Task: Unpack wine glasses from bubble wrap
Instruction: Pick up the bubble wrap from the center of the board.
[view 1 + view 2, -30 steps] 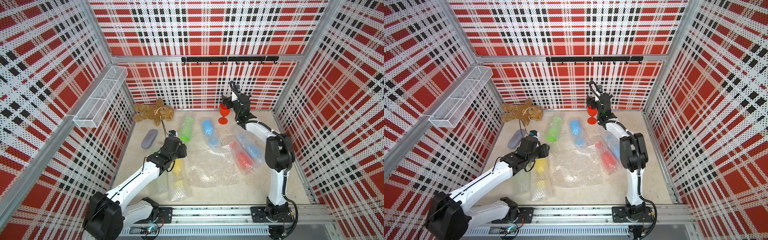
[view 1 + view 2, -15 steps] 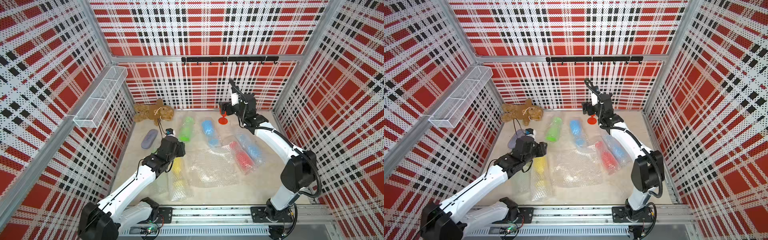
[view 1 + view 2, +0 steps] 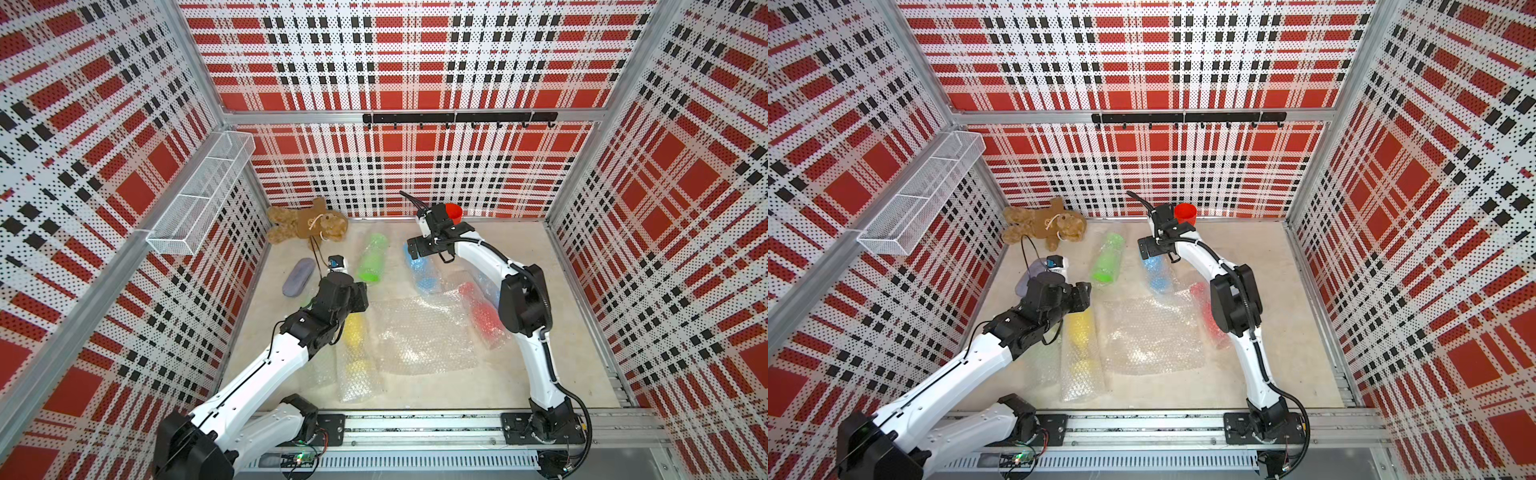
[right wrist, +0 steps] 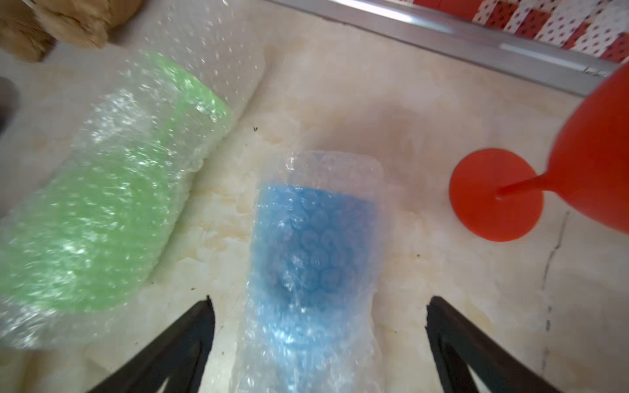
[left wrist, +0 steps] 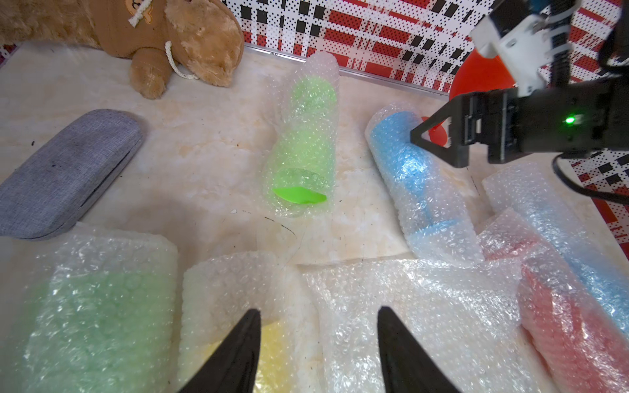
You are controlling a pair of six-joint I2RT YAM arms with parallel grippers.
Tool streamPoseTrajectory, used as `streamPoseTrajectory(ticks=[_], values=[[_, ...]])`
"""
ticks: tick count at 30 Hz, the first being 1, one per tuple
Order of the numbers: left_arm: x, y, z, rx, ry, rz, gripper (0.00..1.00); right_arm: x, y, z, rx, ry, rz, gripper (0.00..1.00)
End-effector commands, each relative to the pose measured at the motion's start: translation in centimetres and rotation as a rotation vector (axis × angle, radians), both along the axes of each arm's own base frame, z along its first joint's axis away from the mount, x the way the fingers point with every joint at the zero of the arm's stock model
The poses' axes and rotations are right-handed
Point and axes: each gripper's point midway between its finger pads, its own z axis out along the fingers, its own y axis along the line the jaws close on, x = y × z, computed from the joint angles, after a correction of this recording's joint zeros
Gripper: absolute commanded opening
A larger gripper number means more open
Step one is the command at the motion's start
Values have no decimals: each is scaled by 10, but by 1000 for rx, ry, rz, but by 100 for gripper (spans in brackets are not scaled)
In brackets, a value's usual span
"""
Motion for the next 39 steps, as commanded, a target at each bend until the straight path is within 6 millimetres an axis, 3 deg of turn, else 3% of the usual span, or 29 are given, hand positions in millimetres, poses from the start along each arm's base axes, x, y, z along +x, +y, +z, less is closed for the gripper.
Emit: streamPoseTrajectory(ticks=[1,10,14,17,21,28,32,39], values=[[2,2,-1,9,-11,4,57,-1,4,-10,-22,43,-2,100],[3,1,-4,13,0,-3,57,13,17,-50,25,89,7,100],[3,1,-5,18,3,0,57,15,20,-51,80,100,9,91],[4,2,-5,19,3,1,57,18,22,-41,96,80,13,83],[4,2,-5,20,2,5,57,19,21,-8,124,26,7,76],[3,4,-3,19,-5,11,57,13,14,80,183,-117,-4,72],[3,5,-2,19,-9,13,57,4,10,126,229,-175,-4,72],[3,6,1,15,-15,16,57,-22,9,188,370,-215,0,72]])
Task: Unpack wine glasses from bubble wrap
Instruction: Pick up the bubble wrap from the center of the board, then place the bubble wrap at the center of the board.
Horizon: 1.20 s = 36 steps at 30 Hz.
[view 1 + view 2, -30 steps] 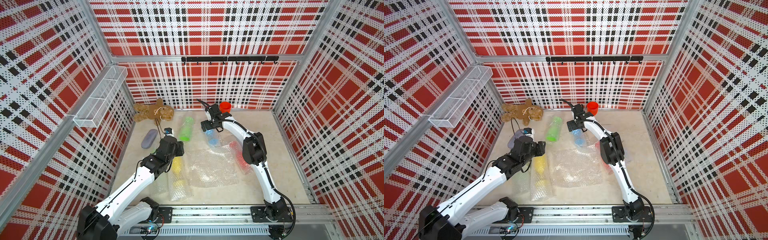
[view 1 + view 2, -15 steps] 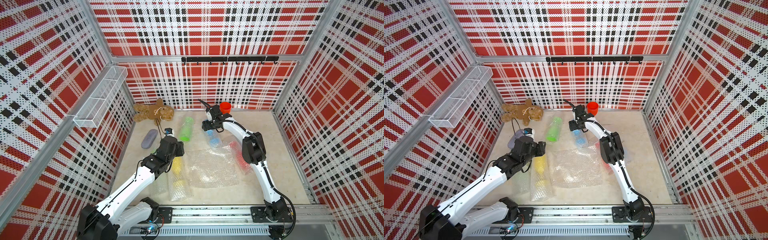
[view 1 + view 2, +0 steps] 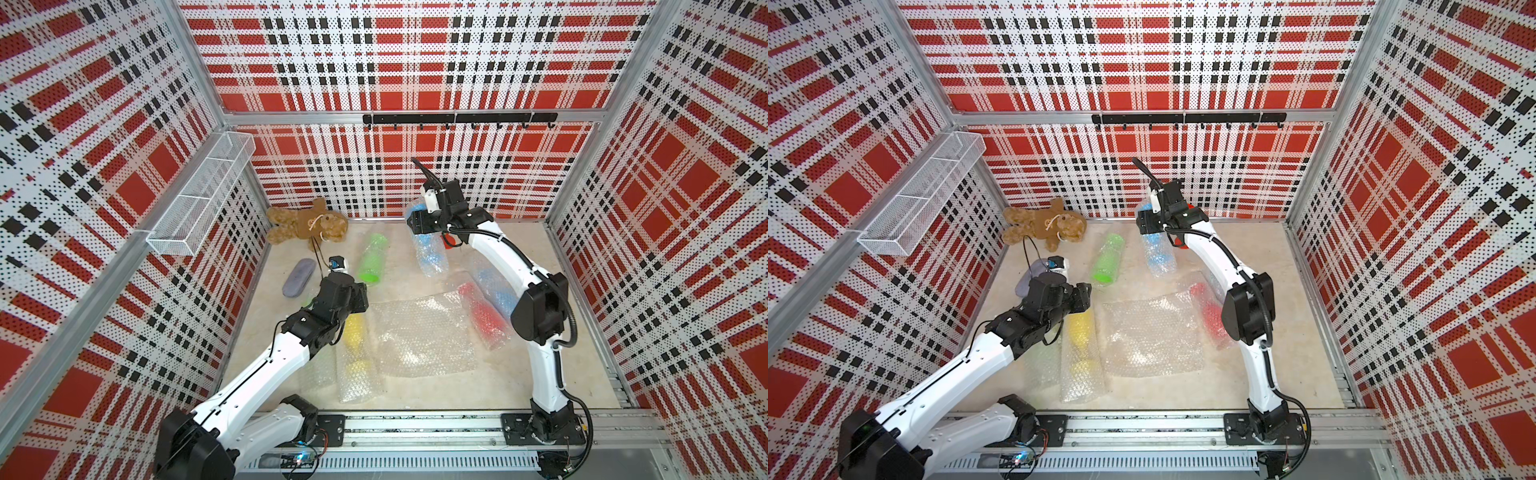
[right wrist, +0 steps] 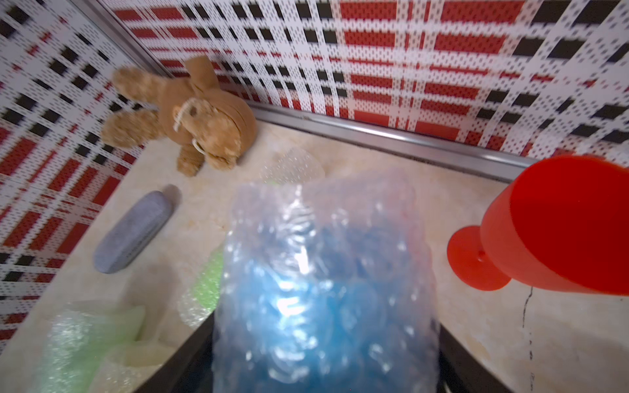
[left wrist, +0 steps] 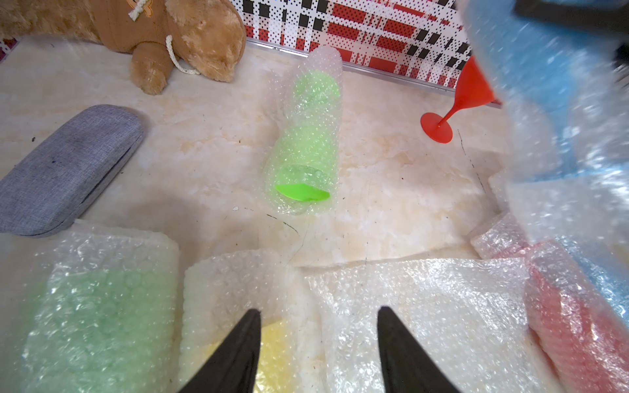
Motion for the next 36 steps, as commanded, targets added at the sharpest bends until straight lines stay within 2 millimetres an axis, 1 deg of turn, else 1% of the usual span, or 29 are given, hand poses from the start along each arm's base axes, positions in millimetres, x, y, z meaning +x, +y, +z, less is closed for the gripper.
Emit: streamPoseTrajectory(ticks=[1,3,4,6,7,9,13,14,16,18,23,25,28,31,32,35,36], values=[[1,5,6,7,-28,12,57,-18,3,29,118,12,22,73],[1,5,7,5,-32,12,57,-31,2,28,172,71,12,73],[1,5,7,5,-34,14,57,-39,0,24,196,111,-6,74],[0,5,8,4,-34,11,57,-59,-3,9,226,187,-35,73],[0,5,8,3,-35,11,57,-72,-4,-2,219,232,-60,74],[0,4,8,3,-35,8,57,-98,-9,-28,145,303,-99,75],[0,3,8,-1,-33,-1,57,-150,-23,-84,-46,424,-186,77],[1,2,8,-3,-33,-3,57,-162,-24,-96,-80,441,-202,77],[1,2,8,-5,-32,-5,57,-177,-26,-113,-150,443,-224,78],[1,2,8,-6,-31,-5,57,-186,-28,-128,-207,442,-241,78],[1,3,7,-4,-29,-3,57,-197,-40,-164,-266,493,-300,79],[0,2,7,-4,-30,-3,57,-204,-43,-175,-290,506,-320,80],[1,3,6,-1,-28,0,57,-207,-54,-183,-347,476,-358,81],[2,1,4,0,-21,-3,57,-209,-52,-193,-349,484,-340,82],[2,1,3,2,-19,-4,57,-209,-50,-196,-347,486,-331,84],[3,1,1,5,-11,-5,57,-211,-35,-198,-299,514,-264,99],[3,1,1,5,-11,-5,57,-212,-26,-194,-269,523,-225,100]])
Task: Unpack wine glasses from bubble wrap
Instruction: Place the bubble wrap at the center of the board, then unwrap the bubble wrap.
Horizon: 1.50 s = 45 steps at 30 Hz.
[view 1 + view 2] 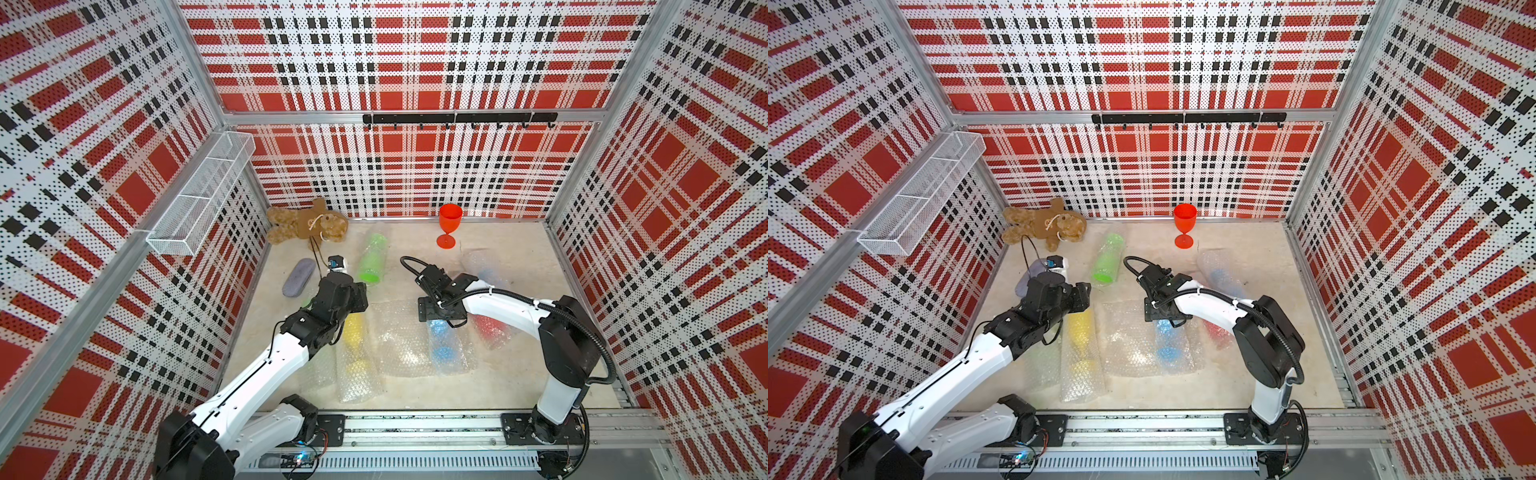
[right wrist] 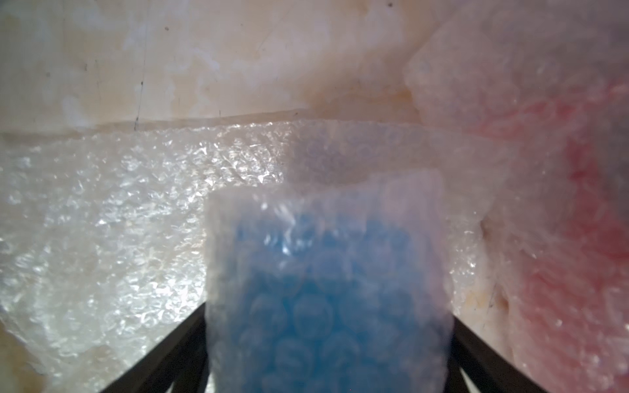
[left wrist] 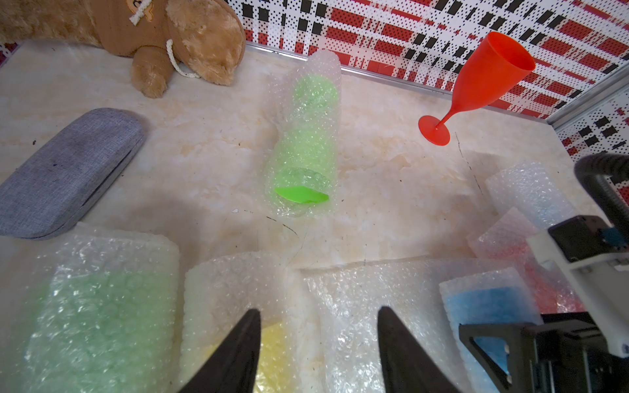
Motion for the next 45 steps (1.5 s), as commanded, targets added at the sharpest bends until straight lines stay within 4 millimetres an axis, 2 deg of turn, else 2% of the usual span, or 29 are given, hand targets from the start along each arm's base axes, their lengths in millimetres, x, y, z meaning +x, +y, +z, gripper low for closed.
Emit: streamPoseTrajectory(ticks=[1,3,7,9,11,13,15,17,20,23,27,33,41,45], values=[[2,1,-2,10,-3,-2,57,2,32,12,143,0,73,100],[2,1,-2,11,-2,-2,57,-1,50,31,272,-6,130,100],[4,2,-4,18,3,5,57,-8,66,89,550,-60,208,100],[4,2,-4,17,3,5,58,-8,54,110,639,-96,202,100],[5,3,-3,17,1,8,57,-11,36,117,662,-119,200,98],[5,0,-3,10,9,-4,57,-12,14,108,609,-122,174,90],[4,-9,-4,-14,32,-38,57,-17,-5,86,520,-96,170,81],[2,-21,-6,-41,58,-80,57,-25,-15,65,464,-55,182,77],[-4,-38,-9,-59,78,-127,57,-37,-12,44,493,0,244,75],[-10,-50,-13,-55,90,-151,57,-49,-2,28,548,46,310,77],[-13,-59,-19,-49,107,-167,57,-48,-5,2,524,76,288,76],[-17,-61,-23,-44,112,-172,57,-53,7,11,615,51,336,70],[-20,-62,-28,-47,126,-174,57,-67,25,50,786,33,433,67],[-21,-65,-30,-55,136,-184,57,-71,24,50,786,44,438,67]])
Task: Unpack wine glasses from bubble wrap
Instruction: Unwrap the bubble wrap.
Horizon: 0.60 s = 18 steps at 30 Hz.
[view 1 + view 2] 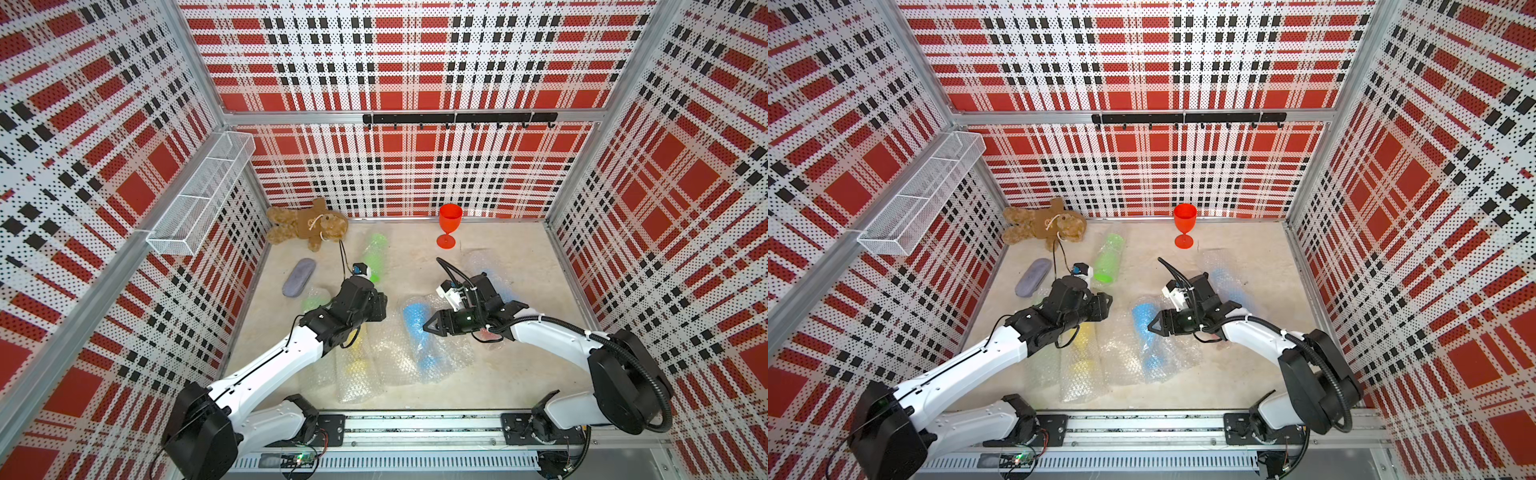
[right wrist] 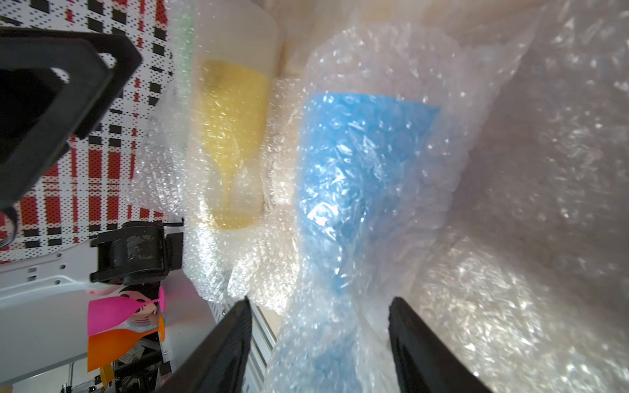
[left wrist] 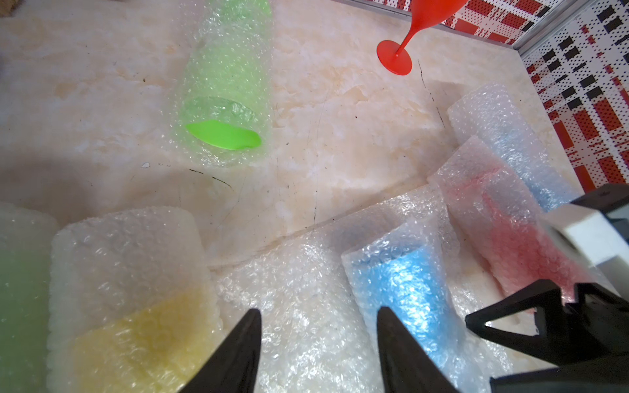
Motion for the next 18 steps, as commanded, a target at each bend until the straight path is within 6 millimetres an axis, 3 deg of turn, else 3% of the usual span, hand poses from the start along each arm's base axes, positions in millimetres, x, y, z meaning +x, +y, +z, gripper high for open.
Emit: streamPoseTrajectory(ticks=[1,6,11,18], values=[[-1,-5,0,-8,8,-11,57,-5,3,8,37,-12,29,66],[-4,-10,-4,-10,20,-23,57,-3,-1,-7,1,-7,13,62],[-7,-16,-9,-11,33,-38,57,-2,-1,-14,-2,-2,13,51],[-14,-22,-16,-18,53,-52,57,-2,10,-11,15,-18,24,25]])
